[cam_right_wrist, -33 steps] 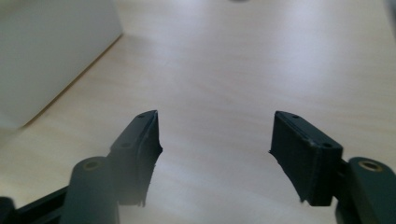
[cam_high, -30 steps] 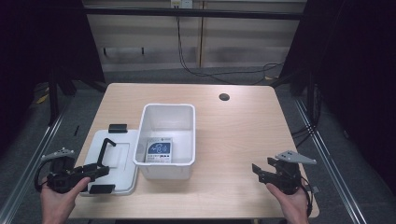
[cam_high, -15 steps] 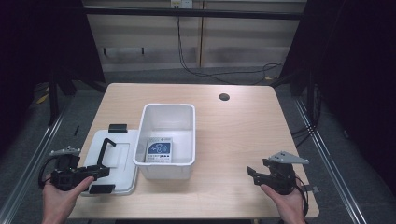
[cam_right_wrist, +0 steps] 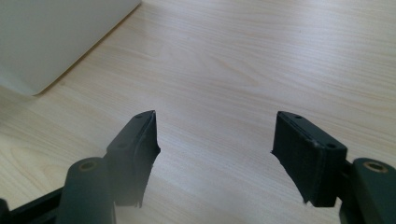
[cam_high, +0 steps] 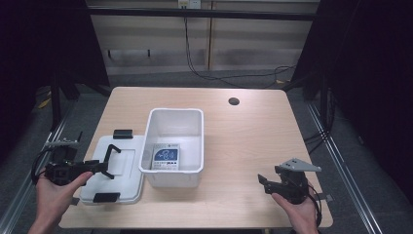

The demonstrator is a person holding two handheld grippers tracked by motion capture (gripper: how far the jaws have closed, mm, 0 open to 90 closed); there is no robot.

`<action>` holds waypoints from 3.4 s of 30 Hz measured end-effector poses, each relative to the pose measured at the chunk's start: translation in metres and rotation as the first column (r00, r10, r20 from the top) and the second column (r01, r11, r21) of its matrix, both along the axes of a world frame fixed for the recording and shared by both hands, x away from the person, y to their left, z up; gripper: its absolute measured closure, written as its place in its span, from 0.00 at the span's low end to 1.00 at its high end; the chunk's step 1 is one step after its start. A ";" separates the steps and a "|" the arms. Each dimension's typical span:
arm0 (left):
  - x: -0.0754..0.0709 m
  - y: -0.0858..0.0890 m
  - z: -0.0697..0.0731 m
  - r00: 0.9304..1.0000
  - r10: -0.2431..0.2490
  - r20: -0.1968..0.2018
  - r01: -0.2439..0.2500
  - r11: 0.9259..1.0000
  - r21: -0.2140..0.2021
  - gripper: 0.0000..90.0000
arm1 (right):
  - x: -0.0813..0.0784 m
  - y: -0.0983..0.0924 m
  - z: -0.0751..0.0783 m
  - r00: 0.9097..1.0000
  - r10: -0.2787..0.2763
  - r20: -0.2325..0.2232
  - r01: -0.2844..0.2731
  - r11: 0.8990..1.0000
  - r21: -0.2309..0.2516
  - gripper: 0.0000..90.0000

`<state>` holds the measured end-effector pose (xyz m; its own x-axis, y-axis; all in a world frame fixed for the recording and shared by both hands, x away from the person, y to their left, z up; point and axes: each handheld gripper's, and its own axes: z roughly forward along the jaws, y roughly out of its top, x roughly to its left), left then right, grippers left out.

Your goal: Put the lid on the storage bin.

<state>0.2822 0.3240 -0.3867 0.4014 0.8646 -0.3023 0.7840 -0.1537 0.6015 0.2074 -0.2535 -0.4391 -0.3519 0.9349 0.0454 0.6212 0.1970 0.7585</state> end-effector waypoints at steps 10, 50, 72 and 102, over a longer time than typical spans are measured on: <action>0.021 -0.008 0.003 0.995 0.008 -0.101 0.002 0.995 0.101 0.65 | -0.002 -0.002 0.001 1.000 0.003 -0.001 -0.003 1.000 0.006 0.33; 0.093 -0.020 -0.012 0.923 0.145 -0.357 -0.044 0.960 0.276 0.76 | 0.001 0.005 -0.002 0.999 0.030 -0.038 -0.031 0.999 -0.026 0.31; 0.102 -0.031 -0.035 0.871 0.209 -0.445 -0.061 0.944 0.323 0.88 | 0.002 0.004 -0.003 0.998 0.036 -0.044 -0.037 0.999 -0.011 0.30; 0.104 -0.033 -0.010 0.864 0.212 -0.457 -0.071 0.950 0.305 0.94 | 0.004 0.004 -0.005 0.997 0.040 -0.062 -0.040 0.999 -0.009 0.29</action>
<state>0.3867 0.2911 -0.3965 0.1346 0.9758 -0.1721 0.9881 -0.1191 0.0976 0.2114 -0.2494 -0.4438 -0.3859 0.9207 0.0585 0.6581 0.2303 0.7168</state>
